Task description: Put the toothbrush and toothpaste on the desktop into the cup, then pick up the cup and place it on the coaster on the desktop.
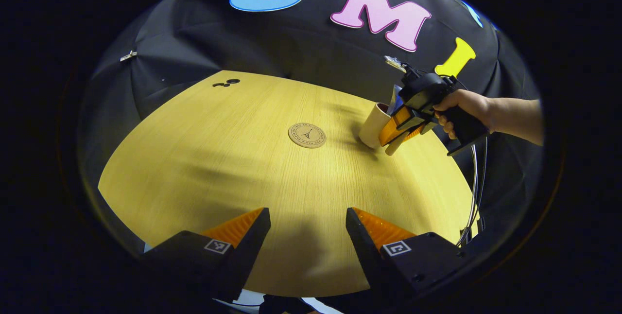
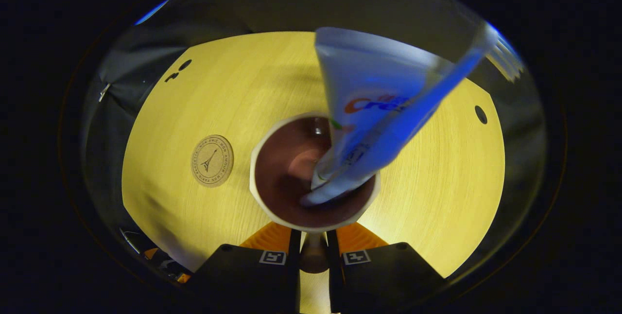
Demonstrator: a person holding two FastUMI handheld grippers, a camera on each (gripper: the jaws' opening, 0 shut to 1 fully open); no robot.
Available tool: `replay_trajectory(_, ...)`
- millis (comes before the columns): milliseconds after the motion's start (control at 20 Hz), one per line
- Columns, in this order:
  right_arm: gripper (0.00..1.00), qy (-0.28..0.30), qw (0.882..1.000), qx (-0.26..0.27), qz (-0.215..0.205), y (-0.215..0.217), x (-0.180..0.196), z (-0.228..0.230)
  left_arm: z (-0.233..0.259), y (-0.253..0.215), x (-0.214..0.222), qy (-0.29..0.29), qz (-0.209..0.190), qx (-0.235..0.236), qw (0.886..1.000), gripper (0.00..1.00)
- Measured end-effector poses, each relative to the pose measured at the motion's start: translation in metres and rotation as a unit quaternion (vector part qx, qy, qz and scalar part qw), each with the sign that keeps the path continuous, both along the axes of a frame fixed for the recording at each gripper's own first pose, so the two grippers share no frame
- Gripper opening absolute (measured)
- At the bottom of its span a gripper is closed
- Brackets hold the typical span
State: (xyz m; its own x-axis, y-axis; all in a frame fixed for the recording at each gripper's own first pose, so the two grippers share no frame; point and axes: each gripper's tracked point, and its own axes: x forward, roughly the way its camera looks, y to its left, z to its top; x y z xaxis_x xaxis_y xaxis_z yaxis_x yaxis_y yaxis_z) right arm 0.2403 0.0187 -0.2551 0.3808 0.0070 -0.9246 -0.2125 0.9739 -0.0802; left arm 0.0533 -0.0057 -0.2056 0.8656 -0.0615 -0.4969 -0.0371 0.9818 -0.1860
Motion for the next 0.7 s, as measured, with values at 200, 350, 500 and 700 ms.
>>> replay_trajectory(200, 0.27, -0.008, 1.0, 0.008, 0.025, 0.034, 0.006, 0.008, 0.001, 0.005, 0.001, -0.002, 0.007, -0.007, 1.0, 0.97)
replay_trajectory(350, 0.25, -0.007, 0.999, 0.006, 0.053, 0.062, 0.008, 0.008, 0.0, 0.01, 0.0, -0.002, 0.011, -0.008, 1.0, 0.97)
replay_trajectory(500, 0.27, 0.0, 0.997, 0.007, 0.074, 0.09, 0.007, 0.003, -0.002, 0.015, -0.001, 0.001, 0.016, -0.011, 1.0, 0.97)
replay_trajectory(700, 0.27, 0.009, 0.995, 0.007, 0.1, 0.122, 0.004, -0.008, 0.001, 0.024, -0.003, 0.0, 0.027, -0.016, 0.999, 0.97)
